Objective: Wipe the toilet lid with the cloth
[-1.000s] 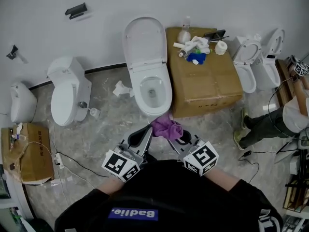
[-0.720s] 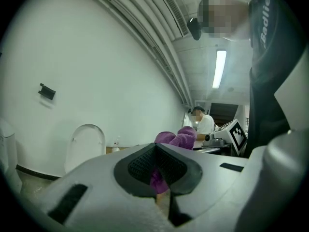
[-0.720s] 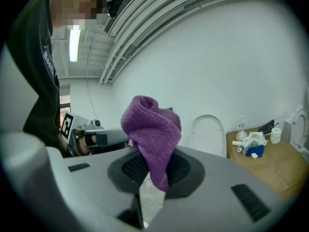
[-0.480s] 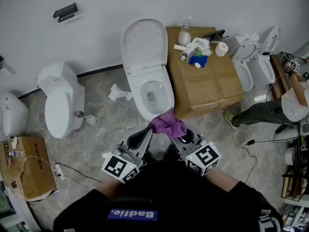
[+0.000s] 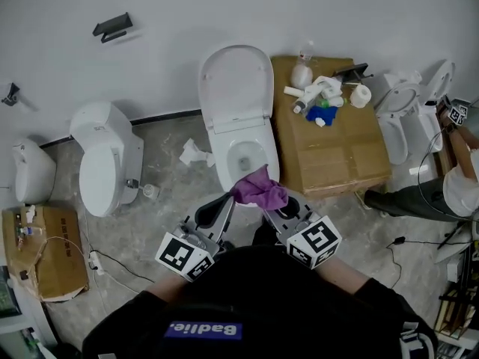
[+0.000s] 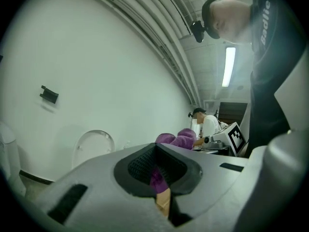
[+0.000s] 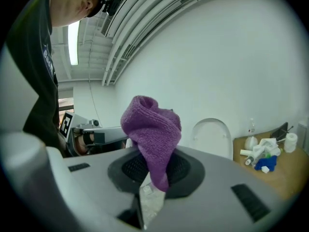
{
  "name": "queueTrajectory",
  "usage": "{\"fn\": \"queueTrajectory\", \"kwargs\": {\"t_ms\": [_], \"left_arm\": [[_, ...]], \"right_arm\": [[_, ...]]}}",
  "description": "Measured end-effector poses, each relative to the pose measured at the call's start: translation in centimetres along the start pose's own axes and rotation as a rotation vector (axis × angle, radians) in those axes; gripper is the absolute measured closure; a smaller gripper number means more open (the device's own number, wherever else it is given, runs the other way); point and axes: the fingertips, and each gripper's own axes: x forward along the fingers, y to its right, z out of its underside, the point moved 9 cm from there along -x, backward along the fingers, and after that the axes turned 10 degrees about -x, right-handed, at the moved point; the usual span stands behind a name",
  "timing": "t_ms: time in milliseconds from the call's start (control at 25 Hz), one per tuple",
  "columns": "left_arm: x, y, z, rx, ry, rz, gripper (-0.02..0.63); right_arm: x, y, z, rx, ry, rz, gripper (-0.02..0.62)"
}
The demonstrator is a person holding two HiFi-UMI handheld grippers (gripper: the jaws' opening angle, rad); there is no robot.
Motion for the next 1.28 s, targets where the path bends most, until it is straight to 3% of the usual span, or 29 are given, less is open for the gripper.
{"fn": "queueTrajectory", "kwargs": {"t_ms": [400,600,1000,1280], "left_arm": [[10.1,-4.6,-1.0,-0.038,0.040,-0.171,0.589],[13.1,-7.1,-1.4,-0.042,0.031,-0.203,0.589],[15.2,-15.6,-3.5,-0.035,0.004,-0.162,0.589],[16.4,-24.9,-6.5,0.036,-0.060,-0.072,0.588]], "right_arm": [[4.4,12.4,0.4,0.015,-0.011,-0.124,0.529],[6.8,16.3,0.6,0.030,-0.022,-0.138,0.529],[14.9,17.7,0.4,0.030,-0.062,-0.092,0.529],[22.3,18.3,-1.0,0.012,-0.088,0.044,0.529]]}}
